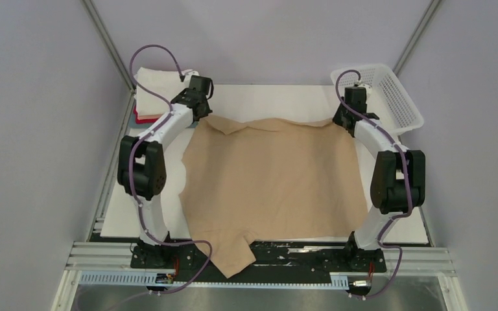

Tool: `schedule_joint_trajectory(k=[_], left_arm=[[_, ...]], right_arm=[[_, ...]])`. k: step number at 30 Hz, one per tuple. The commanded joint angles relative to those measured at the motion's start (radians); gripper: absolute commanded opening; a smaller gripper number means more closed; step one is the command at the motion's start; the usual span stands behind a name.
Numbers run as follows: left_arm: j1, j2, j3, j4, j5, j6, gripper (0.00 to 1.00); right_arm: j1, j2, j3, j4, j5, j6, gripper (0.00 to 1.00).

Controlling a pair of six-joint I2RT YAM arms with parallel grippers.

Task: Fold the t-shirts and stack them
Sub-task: Fold the flattened tshirt in 1/3 of the way

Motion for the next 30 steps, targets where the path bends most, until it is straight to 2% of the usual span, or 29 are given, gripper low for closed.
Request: schedule_joint_trajectory(k=[1, 6, 15, 23, 30], left_arm=[[-0.016, -0.237, -0.124, -0.078, -0.066, -0.205, 0.0], [-0.113, -0.402, -0.306, -0.223, -0.208, -0.384, 0.0], [-0.26, -0.474, -0.347, -0.562, -0.356, -0.656, 0.0], [-0.285, -0.547, -0.439, -0.575, -0.312, -0.678, 0.0], [-0.294, -0.647, -0.586, -0.458, -0.184, -0.656, 0.0]], right_arm=[[-0.01, -0.087, -0.016, -0.007, 0.019, -0.026, 0.03], [-0.011, -0.111, -0.022, -0.043, 0.025, -0.046, 0.03], [-0.01, -0.144, -0.01, -0.105, 0.03, -0.072, 0.04], [-0.009, -0.144, 0.01, -0.175, 0.075, -0.119, 0.06], [-0.01, -0.14, -0.005, -0.196, 0.033, -0.139, 0.08]])
